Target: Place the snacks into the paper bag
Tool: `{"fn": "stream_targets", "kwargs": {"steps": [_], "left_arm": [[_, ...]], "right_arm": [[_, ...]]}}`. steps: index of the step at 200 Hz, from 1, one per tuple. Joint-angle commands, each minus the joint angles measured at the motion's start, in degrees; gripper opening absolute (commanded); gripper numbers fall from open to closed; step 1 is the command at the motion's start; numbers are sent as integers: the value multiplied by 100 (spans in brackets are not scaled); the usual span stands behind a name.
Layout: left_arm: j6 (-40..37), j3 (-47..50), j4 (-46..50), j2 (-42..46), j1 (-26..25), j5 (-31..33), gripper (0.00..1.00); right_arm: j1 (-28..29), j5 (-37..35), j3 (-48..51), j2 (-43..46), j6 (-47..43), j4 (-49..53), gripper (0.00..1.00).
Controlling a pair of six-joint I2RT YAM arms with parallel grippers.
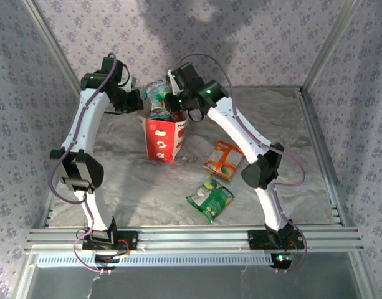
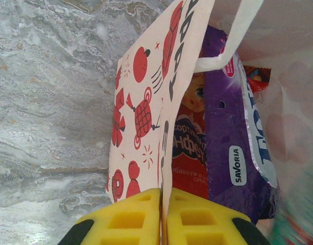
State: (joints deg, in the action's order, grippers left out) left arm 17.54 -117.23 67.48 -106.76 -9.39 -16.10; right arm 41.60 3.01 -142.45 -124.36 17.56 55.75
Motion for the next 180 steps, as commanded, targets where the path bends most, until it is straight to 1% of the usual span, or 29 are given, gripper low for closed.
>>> {"fn": "stream_targets", "kwargs": {"steps": [1,40,114,180], "left_arm": [[-96,-2,29,237,71,-138,11],[-117,-6,1,226,86,-184,11],[-163,-28,-25,206,84,-306,11],[-125,98,-134,242,86,-469,11]], "right_arm": [[-39,84,-285,-33,54,169,0],[-56,-28,-283,-147,33,345,0],[-179,158,-308,-482,169,411,0],[-192,602,-365,-777,247,443,0]]}}
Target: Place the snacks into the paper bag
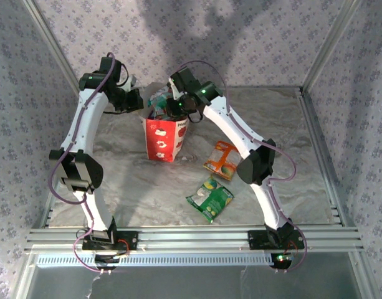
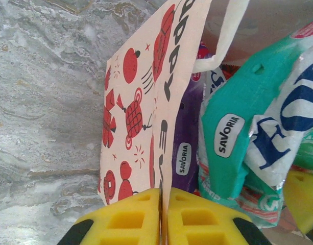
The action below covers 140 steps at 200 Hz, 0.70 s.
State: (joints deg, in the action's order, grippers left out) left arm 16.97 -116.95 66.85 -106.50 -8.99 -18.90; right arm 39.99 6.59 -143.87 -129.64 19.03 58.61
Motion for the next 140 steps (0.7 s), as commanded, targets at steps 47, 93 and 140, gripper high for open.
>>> {"fn": "stream_targets", "kwargs": {"steps": [47,93,140], "left_arm": [[-5,225,-224,279,47,-369,11],[-12,234,-233,314,47,-396,12],[-27,268,-242,353,47,-379,11]], "right_arm": [[-18,509,-566,-584,190,288,0],[-14,431,-606,-753,232,395,0],[17,106,-800,-946,133,744,1]]}}
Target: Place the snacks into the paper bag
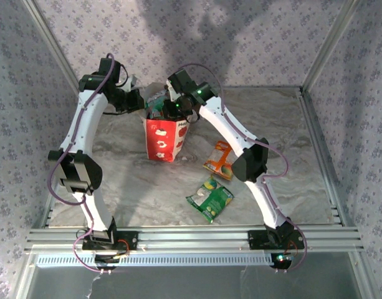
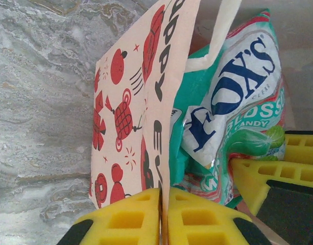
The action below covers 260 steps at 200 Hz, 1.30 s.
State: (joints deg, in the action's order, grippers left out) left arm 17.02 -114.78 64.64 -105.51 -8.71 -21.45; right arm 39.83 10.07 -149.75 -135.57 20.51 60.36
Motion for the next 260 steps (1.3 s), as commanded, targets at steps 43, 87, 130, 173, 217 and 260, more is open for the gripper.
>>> {"fn": "stream_targets", "kwargs": {"steps": [43,87,130,173,217,260], "left_arm": [[-8,79,-13,252,36,-61,12],[39,86,22,216,36,49,11],[40,79,30,264,36,58,11],[22,78,70,310,37,97,11],[39,70,75,329,44,97,11],[13,68,101,355,43,172,11]], "right_arm": [[124,-719,-362,-505,-237,954,6],[237,-1068,-484,-481,-483,1126,17],[301,-1089,-485,-143,-463,855,34],[347,-1090,-477,267,-360,623,45],[376,-1133,-467,702,-273,479,47],[392,-1108,-409,1209,-153,440,48]]}}
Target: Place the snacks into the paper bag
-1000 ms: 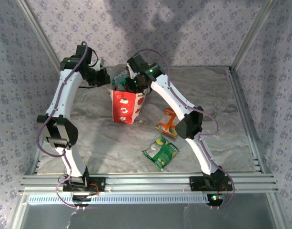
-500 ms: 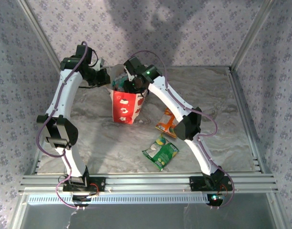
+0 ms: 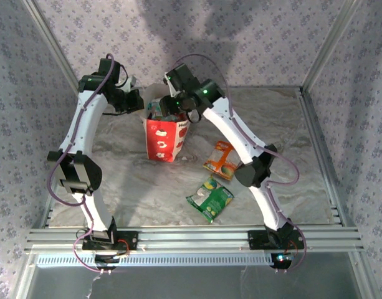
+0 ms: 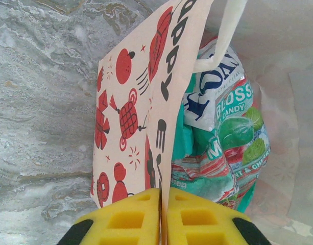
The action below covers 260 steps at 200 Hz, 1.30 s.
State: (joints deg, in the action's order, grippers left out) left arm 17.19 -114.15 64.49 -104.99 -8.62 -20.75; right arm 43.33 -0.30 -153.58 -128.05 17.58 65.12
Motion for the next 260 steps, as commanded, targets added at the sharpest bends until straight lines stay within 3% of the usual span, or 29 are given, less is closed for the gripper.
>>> {"fn": "stream_targets", "kwargs": {"steps": [1,88,223,235,250,260], "left_arm": [[-5,5,117,303,31,100,11],[21,-29,90,251,29,115,12],[-220,-208,262,155,32,142,16],[-258,-246,287,141,31,126,16],[-311,-329,311,112,34,125,18],[-323,-374,310,97,23,105,18]], "right_arm": [[38,-79,-20,470,144,-36,48],[-55,-968,1518,1888,112,-324,56],[-489,-574,785,619,511,-542,61],[-466,-697,773,550,456,-620,55],[-481,-696,740,478,448,-626,28],[-492,-716,716,472,441,-623,5]]}}
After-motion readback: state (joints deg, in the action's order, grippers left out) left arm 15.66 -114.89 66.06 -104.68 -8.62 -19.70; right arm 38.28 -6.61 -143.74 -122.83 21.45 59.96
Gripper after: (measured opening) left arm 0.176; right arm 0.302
